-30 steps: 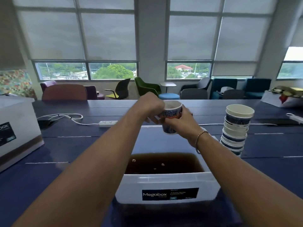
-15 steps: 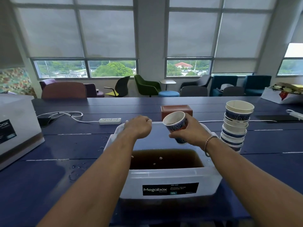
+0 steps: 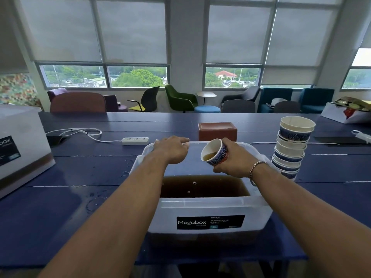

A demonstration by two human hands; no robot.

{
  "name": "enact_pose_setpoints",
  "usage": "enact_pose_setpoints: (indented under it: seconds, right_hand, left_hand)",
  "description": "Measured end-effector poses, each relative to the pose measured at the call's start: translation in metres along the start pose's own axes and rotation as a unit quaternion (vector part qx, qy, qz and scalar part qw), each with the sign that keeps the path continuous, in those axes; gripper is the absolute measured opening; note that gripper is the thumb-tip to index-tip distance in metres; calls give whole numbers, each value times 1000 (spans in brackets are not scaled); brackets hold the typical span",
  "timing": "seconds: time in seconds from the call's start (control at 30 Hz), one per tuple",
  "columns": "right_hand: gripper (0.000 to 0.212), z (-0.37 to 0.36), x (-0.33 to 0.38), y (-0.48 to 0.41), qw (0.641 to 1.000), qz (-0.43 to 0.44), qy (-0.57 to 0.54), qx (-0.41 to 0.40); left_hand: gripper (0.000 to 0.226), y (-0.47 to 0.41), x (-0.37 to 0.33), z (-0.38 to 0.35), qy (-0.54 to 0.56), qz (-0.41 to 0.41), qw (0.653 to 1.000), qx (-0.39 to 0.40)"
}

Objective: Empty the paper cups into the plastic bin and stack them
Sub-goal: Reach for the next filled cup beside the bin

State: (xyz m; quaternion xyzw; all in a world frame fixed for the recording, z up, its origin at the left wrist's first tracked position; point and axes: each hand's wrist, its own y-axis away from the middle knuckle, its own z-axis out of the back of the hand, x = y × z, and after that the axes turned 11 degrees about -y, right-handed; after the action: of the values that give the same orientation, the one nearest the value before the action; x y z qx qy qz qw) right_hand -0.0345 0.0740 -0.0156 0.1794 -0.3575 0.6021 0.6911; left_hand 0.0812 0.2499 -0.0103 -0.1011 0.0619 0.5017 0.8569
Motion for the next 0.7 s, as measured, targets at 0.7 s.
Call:
enact_pose_setpoints:
  seconds: [0.7]
  right_hand:
    - [66,3,4,4,988,1,133,-79]
  left_hand:
    - [47,10,-1,5,-24,-2,1000,15]
